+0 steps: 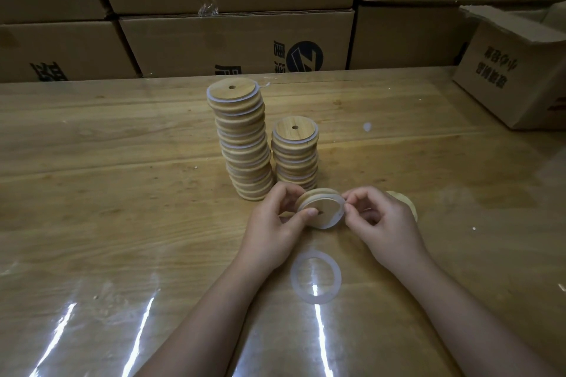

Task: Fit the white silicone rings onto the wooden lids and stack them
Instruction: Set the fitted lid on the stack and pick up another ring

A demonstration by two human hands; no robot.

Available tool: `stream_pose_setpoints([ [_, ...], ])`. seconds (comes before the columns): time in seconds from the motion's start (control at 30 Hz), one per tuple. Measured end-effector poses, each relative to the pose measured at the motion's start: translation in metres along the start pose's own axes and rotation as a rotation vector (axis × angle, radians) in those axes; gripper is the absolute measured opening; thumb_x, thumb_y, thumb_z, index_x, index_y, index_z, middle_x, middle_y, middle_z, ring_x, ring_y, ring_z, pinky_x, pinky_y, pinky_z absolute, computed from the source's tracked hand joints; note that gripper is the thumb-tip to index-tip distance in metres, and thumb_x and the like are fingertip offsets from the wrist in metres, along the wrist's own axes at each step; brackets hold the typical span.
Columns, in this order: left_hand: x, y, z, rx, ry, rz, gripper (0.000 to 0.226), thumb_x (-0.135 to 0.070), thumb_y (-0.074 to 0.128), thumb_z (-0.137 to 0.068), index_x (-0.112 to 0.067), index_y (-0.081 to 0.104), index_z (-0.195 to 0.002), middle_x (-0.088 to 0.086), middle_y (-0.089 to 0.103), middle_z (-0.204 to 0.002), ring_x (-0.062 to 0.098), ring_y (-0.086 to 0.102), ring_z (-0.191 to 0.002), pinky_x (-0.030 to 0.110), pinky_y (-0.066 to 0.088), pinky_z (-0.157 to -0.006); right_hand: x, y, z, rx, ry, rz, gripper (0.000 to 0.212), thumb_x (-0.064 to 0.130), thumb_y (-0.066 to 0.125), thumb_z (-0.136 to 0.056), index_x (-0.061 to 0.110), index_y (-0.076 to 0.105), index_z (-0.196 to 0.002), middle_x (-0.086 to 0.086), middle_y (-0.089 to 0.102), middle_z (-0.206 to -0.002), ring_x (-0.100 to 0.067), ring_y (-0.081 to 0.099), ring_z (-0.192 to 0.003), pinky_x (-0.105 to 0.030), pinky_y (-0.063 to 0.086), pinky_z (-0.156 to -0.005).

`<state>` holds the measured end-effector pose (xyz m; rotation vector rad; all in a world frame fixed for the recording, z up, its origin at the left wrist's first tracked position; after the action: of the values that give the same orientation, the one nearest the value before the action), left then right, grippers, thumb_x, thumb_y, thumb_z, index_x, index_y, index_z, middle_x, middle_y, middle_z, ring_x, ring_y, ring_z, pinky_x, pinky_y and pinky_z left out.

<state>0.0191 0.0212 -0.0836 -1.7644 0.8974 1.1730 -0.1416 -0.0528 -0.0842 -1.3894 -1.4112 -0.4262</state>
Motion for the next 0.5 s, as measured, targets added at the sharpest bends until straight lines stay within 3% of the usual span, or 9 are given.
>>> stream_pose_setpoints([
  [0.33, 0.0044, -0.0003, -0.0016, 0.018, -0.028, 0.125, 0.022, -0.005, 0.071, -0.079, -0.019, 0.058, -0.089, 0.006, 0.068, -0.086, 0.018, 0.063, -0.082, 0.045, 0.053, -0.073, -0.0015, 0.0012, -0.0011, -0.01, 0.025, -0.005, 0.021, 0.002, 0.066, -0.079, 0.021, 0.059, -0.076, 0.009, 0.067, -0.086, -0.01, 0.063, -0.07, -0.026, 0.054, -0.059],
  [0.43, 0.0058, -0.002, -0.0016, 0.012, -0.021, 0.144, 0.02, -0.009, 0.071, -0.078, -0.02, 0.058, -0.089, 0.005, 0.067, -0.084, 0.016, 0.062, -0.074, 0.032, 0.052, -0.061, -0.0024, 0.0018, -0.0005, 0.012, 0.008, 0.01, 0.018, 0.001, 0.066, -0.079, 0.018, 0.059, -0.077, 0.005, 0.066, -0.087, -0.008, 0.061, -0.067, -0.022, 0.052, -0.056],
  [0.5, 0.0066, -0.0022, -0.0015, 0.01, -0.026, 0.162, 0.02, -0.01, 0.071, -0.077, -0.018, 0.058, -0.09, 0.006, 0.067, -0.085, 0.015, 0.062, -0.075, 0.032, 0.052, -0.066, -0.0027, 0.0016, -0.0005, 0.036, -0.005, 0.04, 0.017, 0.001, 0.066, -0.078, 0.017, 0.06, -0.077, 0.005, 0.065, -0.086, -0.004, 0.059, -0.068, -0.015, 0.047, -0.054],
])
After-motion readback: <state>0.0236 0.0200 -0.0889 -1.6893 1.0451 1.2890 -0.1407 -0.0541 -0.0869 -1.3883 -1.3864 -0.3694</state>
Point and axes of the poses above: each hand's wrist, its own z-axis away from the middle knuckle, its own y-axis out of the palm, x = y × z, the point moved 2 cm from there along -z, towards the middle knuckle
